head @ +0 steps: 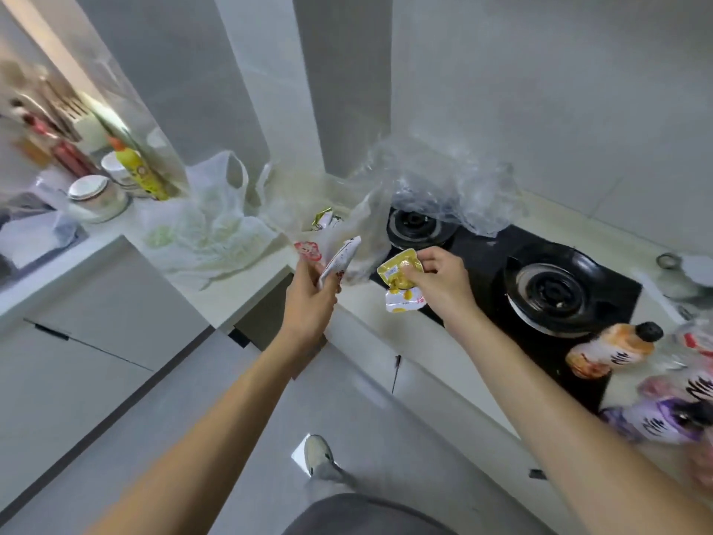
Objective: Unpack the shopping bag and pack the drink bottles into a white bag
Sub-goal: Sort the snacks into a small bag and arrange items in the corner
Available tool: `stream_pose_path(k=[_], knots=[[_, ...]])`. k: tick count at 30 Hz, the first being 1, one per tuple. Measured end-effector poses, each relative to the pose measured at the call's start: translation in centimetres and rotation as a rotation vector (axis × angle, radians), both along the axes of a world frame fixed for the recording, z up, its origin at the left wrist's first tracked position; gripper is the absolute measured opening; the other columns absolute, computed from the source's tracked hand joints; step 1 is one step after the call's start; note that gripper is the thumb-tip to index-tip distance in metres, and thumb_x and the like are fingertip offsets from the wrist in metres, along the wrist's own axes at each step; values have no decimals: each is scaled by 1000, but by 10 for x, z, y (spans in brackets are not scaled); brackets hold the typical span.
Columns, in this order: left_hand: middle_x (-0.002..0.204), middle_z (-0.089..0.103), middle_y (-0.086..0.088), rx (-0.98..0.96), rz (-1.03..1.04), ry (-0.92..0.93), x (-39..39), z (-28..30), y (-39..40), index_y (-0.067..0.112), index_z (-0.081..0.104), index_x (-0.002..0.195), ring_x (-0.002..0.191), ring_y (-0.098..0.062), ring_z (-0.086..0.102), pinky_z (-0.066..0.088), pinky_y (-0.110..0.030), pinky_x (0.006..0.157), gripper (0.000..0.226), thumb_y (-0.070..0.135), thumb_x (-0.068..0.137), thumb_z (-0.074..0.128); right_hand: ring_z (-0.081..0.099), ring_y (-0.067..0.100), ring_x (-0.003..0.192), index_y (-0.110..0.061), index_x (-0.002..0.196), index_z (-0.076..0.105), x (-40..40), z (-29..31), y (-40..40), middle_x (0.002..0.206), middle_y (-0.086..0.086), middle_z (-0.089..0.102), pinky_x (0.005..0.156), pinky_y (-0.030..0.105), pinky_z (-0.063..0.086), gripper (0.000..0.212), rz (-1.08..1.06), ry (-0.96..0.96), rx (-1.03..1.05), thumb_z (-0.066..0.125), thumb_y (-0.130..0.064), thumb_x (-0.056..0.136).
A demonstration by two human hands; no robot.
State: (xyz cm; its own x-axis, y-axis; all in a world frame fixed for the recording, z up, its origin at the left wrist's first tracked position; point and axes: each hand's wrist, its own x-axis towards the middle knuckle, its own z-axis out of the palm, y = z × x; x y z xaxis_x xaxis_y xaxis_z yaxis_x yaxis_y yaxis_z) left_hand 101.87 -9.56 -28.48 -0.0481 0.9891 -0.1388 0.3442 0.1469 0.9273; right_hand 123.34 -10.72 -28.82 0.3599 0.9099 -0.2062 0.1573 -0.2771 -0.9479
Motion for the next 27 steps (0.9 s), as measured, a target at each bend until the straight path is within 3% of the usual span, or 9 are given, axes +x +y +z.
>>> stream_pose_path(k=[4, 8, 12, 16, 19, 24, 27], knots=[[92, 67, -14, -11, -5, -27, -53, -10, 67, 19, 47, 92, 70, -19, 59, 48, -35, 64, 12, 23, 97, 57, 74, 19, 85, -12, 104, 72, -55, -2, 67, 95, 3, 74, 72, 32, 60, 16, -4, 0, -7, 75, -10, 89], [94, 69, -15, -28, -5, -9, -84, -11, 131, 13, 47, 99, 67, -17, 65, 55, -43, 67, 14, 23, 99, 56, 71, 15, 84, -14, 105, 71, -104, 2, 131, 96, 1, 72, 65, 21, 52, 17, 14, -12, 18, 76, -11, 89], [95, 68, -15, -55, 5, 7, -91, -15, 181, 14, 46, 102, 71, -22, 69, 59, -42, 65, 22, 32, 100, 57, 68, 7, 80, -19, 99, 67, -130, 2, 187, 88, -10, 68, 72, 26, 57, 12, 77, -100, 50, 70, -11, 91], [90, 65, -11, -104, 2, 24, -85, -25, 225, 10, 47, 106, 67, -21, 68, 57, -32, 56, 32, 38, 99, 61, 69, 18, 86, -20, 102, 68, -131, -4, 245, 91, -9, 70, 78, 45, 59, 12, 171, -314, 81, 66, -17, 90], [92, 64, -13, -141, -5, 47, -77, -33, 252, 7, 46, 109, 65, -21, 68, 56, -30, 54, 32, 36, 101, 57, 67, 26, 94, -14, 110, 66, -124, -9, 280, 103, 2, 70, 82, 44, 56, 17, 224, -489, 50, 64, -14, 93], [81, 66, -9, -192, -56, 117, -66, -52, 294, 13, 45, 105, 66, -27, 68, 60, -49, 66, 30, 40, 101, 57, 66, 34, 95, -8, 111, 65, -120, -23, 312, 106, 12, 70, 80, 43, 54, 19, 313, -647, -40, 60, -7, 93], [78, 68, -4, -175, -133, 187, -61, -65, 313, 14, 46, 108, 68, -26, 69, 60, -47, 68, 29, 41, 102, 55, 65, 36, 102, -4, 118, 64, -120, -34, 319, 113, 17, 70, 79, 39, 52, 28, 342, -708, -119, 58, -3, 91]])
